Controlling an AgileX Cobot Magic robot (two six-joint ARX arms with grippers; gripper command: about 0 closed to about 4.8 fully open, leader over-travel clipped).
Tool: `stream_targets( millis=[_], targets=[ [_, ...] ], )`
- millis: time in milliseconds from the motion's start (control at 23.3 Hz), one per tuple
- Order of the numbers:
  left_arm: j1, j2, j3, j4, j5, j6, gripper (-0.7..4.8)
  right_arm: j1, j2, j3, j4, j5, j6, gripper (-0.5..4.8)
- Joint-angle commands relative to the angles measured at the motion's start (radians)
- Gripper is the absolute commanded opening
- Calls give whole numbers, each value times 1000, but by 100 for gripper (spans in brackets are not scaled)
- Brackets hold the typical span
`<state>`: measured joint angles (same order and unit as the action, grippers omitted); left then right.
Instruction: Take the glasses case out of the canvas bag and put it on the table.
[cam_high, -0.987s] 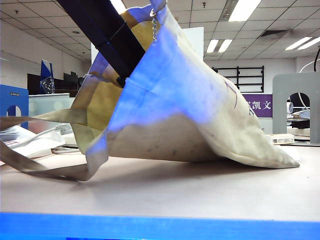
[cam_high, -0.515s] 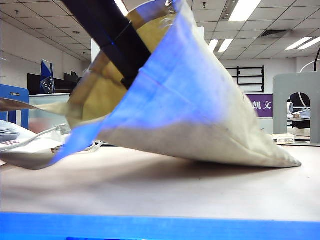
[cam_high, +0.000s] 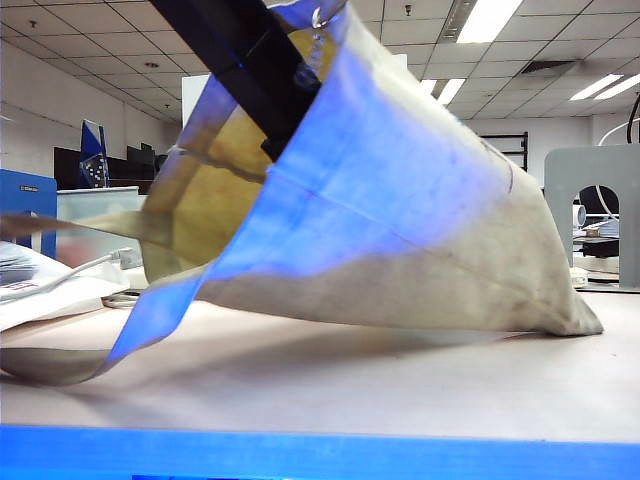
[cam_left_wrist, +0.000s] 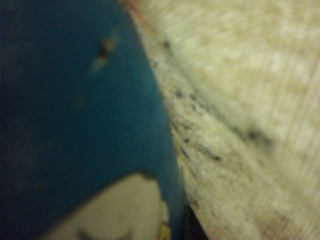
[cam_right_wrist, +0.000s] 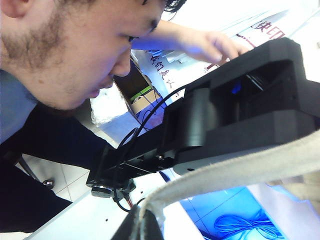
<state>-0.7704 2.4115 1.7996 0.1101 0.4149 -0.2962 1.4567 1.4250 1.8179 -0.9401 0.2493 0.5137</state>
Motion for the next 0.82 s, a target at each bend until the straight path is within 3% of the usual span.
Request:
stream_targets(
  millis=[43, 129, 172, 258, 343, 472, 601, 644, 730, 773, 816],
  targets=[
    [81, 26, -19, -214, -213, 115, 69, 2, -3, 5, 24, -4, -2, -2],
    [121, 3, -19, -274, -246, 128, 70, 2, -3, 5, 25, -4, -2, -2],
    [137, 3, -19, -279, -231, 126, 92, 2, 3, 5, 24, -4, -2, -2],
    [143, 0, -19, -279, -224, 128, 91, 1, 3, 5, 25, -2, -2, -2],
    [143, -37, -19, -317, -147, 128, 88, 1, 3, 5, 24, -4, -2, -2],
    [139, -131, -19, -323, -141, 121, 89, 1, 3, 5, 24, -4, -2, -2],
    [123, -164, -20, -367, -144, 98, 299, 1, 3, 5, 24, -4, -2, -2],
    [120, -163, -20, -381, -146, 105, 311, 1, 3, 5, 24, -4, -2, -2],
    [119, -163, -20, -399, -149, 105, 308, 1, 3, 5, 24, -4, -2, -2],
    [121, -163, -20, -393, -149, 103, 260, 1, 3, 5, 25, -4, -2, -2],
    [124, -163, -20, -389, -148, 106, 133, 1, 3, 5, 24, -4, -2, -2]
  ],
)
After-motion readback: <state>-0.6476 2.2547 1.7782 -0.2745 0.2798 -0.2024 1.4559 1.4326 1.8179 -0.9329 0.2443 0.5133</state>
